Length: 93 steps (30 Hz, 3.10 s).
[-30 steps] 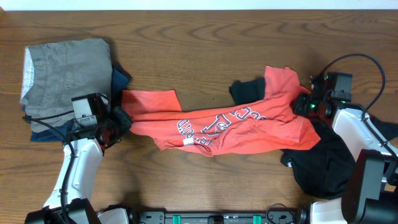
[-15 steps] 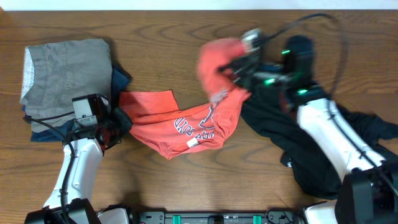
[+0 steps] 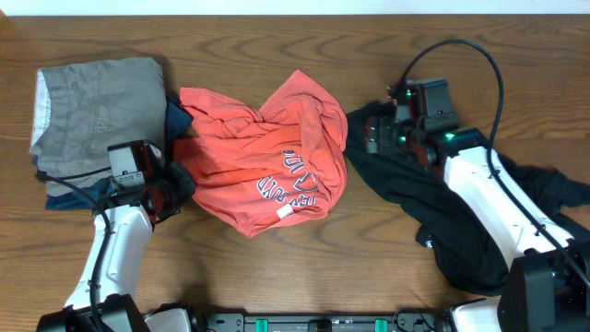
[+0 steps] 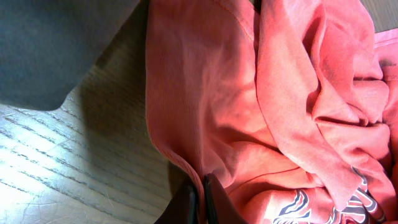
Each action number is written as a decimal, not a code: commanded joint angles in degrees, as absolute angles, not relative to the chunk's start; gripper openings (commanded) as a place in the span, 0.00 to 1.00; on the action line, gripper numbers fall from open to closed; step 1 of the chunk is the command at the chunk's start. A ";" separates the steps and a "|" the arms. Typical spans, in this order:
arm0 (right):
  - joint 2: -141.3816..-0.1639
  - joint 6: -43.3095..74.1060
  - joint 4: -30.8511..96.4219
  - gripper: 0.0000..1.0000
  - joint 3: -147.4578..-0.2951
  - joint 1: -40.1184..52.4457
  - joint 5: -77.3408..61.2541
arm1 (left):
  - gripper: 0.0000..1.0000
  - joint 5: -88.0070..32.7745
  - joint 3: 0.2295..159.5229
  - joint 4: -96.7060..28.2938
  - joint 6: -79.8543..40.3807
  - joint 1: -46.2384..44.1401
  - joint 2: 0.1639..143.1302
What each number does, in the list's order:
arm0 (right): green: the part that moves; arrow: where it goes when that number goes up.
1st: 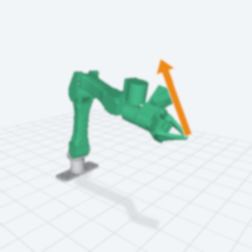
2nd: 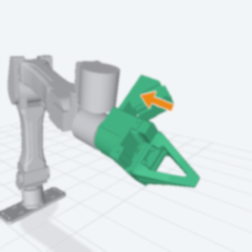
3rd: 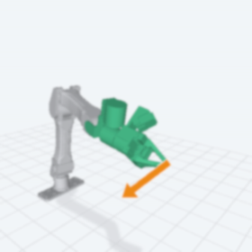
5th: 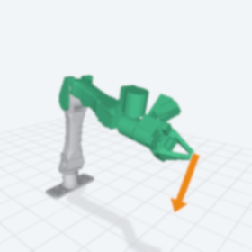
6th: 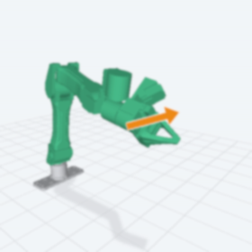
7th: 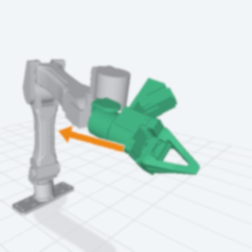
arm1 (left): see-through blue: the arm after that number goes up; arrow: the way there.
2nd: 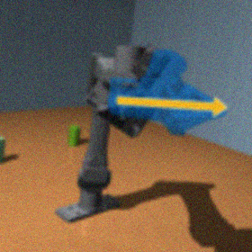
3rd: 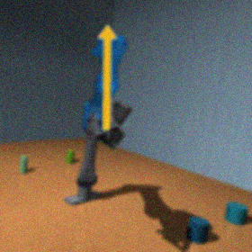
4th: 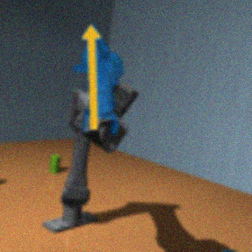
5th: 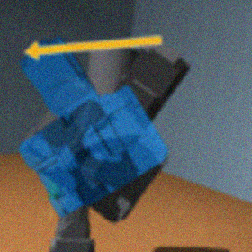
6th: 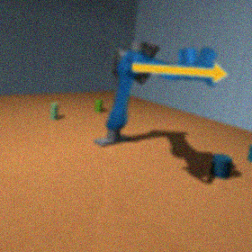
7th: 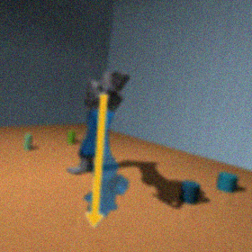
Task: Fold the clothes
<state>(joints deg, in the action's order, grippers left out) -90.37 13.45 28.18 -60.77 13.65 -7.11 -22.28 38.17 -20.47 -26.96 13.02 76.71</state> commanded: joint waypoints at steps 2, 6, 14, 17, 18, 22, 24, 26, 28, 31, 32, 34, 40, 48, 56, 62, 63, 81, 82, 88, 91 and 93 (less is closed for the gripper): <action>-91.57 4.99 31.29 0.85 -60.88 13.74 -4.91 | 0.06 -22.04 38.48 -20.78 -26.33 13.15 75.85; -95.37 1.30 31.51 0.92 -60.64 15.27 -4.95 | 0.06 -22.04 38.48 -20.80 -26.33 13.15 75.85; -106.54 0.56 26.83 0.99 -60.64 15.64 -4.73 | 0.06 -22.04 38.48 -22.24 -26.33 13.15 75.85; -109.21 0.60 25.12 0.93 -60.64 15.73 -3.03 | 0.06 -22.04 38.48 -22.24 -26.35 13.15 75.85; -109.65 0.62 24.80 0.88 -60.64 15.73 -1.91 | 0.06 -22.02 38.48 -22.24 -26.35 13.15 75.85; -109.60 7.18 25.41 0.36 -60.66 14.13 11.44 | 0.06 -22.02 38.48 -22.28 -26.35 13.15 75.85; -109.49 11.60 26.57 0.17 -60.75 11.97 18.11 | 0.06 -22.04 38.48 -22.31 -26.35 13.15 75.85; -109.38 14.09 27.86 0.16 -60.93 8.58 22.15 | 0.06 -22.02 38.48 -22.24 -26.33 13.17 75.85; -109.38 15.99 29.80 0.16 -61.49 4.03 25.15 | 0.06 -22.02 38.48 -22.06 -26.35 13.17 75.85; -109.38 17.89 33.56 0.19 -63.44 -5.32 28.10 | 0.06 -22.02 38.48 -21.82 -26.33 13.15 75.85; -109.38 18.68 34.94 0.22 -64.42 -8.38 28.10 | 0.06 -22.02 38.48 -21.78 -26.33 13.15 75.85; -109.38 21.23 38.50 0.26 -67.24 -14.85 26.89 | 0.06 -22.00 38.48 -21.56 -26.33 13.15 75.85; -108.16 22.09 47.18 0.33 -77.95 -30.17 11.16 | 0.06 -22.00 38.48 -21.39 -26.33 13.15 75.85; -101.49 16.56 49.23 0.54 -83.26 -34.83 -5.78 | 0.06 -22.00 38.48 -21.39 -26.33 13.15 75.88; -99.77 1.23 56.31 0.54 -82.70 -24.34 -25.82 | 0.06 -22.00 38.48 -21.50 -26.33 13.15 75.88; -99.90 -2.37 55.13 0.58 -79.88 -6.07 -25.69 | 0.06 -22.02 38.48 -21.65 -26.35 13.15 75.88; -100.05 -2.90 54.41 0.57 -79.81 -3.01 -25.63 | 0.06 -22.00 38.48 -21.65 -26.35 13.15 75.88; -109.56 12.88 35.20 0.79 -79.81 33.30 -7.70 | 0.06 -22.02 38.48 -22.70 -26.33 13.15 75.88; -110.80 13.02 33.98 0.78 -79.81 33.74 -7.73 | 0.06 -22.02 38.48 -22.70 -26.33 13.15 75.88; -115.37 14.90 31.11 0.46 -79.81 34.54 -5.76 | 0.06 -22.02 38.48 -22.70 -26.33 13.15 75.88; -114.65 17.52 32.69 0.11 -79.83 33.89 -0.45 | 0.06 -22.02 38.48 -22.72 -26.33 13.15 75.88; -112.49 19.81 34.76 0.10 -79.90 32.64 4.80 | 0.06 -22.04 38.48 -22.70 -26.13 13.15 75.88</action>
